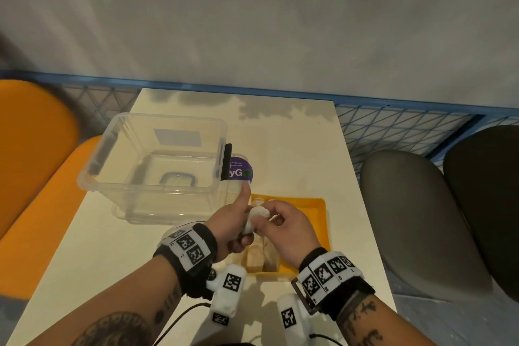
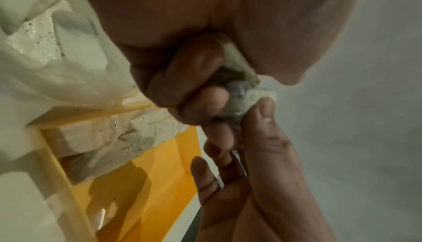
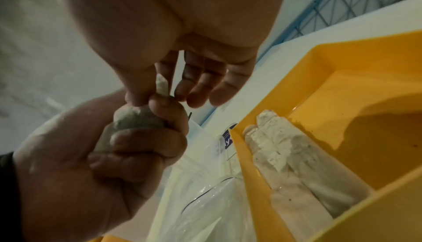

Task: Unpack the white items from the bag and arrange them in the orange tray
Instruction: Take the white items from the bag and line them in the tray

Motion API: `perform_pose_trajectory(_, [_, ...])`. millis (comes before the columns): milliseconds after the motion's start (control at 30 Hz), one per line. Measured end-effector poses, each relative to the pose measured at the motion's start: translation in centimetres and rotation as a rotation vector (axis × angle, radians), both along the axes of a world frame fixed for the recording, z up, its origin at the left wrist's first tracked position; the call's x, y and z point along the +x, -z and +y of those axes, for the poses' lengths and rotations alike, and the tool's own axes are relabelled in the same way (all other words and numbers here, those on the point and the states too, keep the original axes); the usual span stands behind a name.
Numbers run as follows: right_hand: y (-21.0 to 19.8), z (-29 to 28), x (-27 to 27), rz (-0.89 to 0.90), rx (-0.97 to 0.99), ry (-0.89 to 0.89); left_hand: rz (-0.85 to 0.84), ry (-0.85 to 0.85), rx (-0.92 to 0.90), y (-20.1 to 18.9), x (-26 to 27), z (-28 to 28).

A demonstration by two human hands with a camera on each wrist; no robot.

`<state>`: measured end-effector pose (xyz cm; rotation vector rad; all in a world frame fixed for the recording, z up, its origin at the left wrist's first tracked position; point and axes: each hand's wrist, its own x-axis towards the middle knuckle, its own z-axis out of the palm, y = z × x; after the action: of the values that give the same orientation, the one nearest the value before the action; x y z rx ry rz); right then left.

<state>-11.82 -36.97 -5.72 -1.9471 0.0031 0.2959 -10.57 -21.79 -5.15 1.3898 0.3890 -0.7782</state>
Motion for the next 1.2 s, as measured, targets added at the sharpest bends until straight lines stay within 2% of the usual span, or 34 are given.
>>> perform_pose_trajectory(100, [-0.3,-0.6,0.3,-0.008,0.064,0.081,-0.047,0.068,-0.006,-0.2,0.0,0.7])
perform_pose_trajectory(200, [-0.8,-1.7,1.4,-0.029,0.020,0.108,-0.260,0.142,0.129,-0.3,-0.2,0.8])
perform_pose_trajectory(300, [-1.4,-2.5,2.2,-0.009,-0.032,0.032,-0.410,0.128,0.277,0.4,0.0,0.5])
perform_pose_trajectory(433, [-1.1,-3.8,2.6,-0.017,-0.193,-0.009,-0.387,0.123,0.323,2.0,0.4,0.6])
perform_pose_trajectory(533, [0.3,-5.4,3.2,0.031,-0.396,-0.023,-0.406,0.193,0.612,3.6,0.9,1.0])
perform_pose_trajectory(633, [2.1,-6.7,3.7,0.132,-0.619,-0.169,-0.373,0.228,0.808,4.5,1.4,0.9])
perform_pose_trajectory(733, [3.6,-6.8,4.2,0.229,-0.812,-0.365,-0.336,0.282,0.850,5.3,1.9,0.2])
perform_pose_trajectory(800, [4.3,-6.6,4.7,0.263,-0.873,-0.432,-0.324,0.322,0.869,5.8,2.2,-0.2])
perform_pose_trajectory(1200, [7.2,-5.1,8.6,0.120,-0.958,-0.189,-0.302,0.352,0.876,6.8,2.3,-0.1])
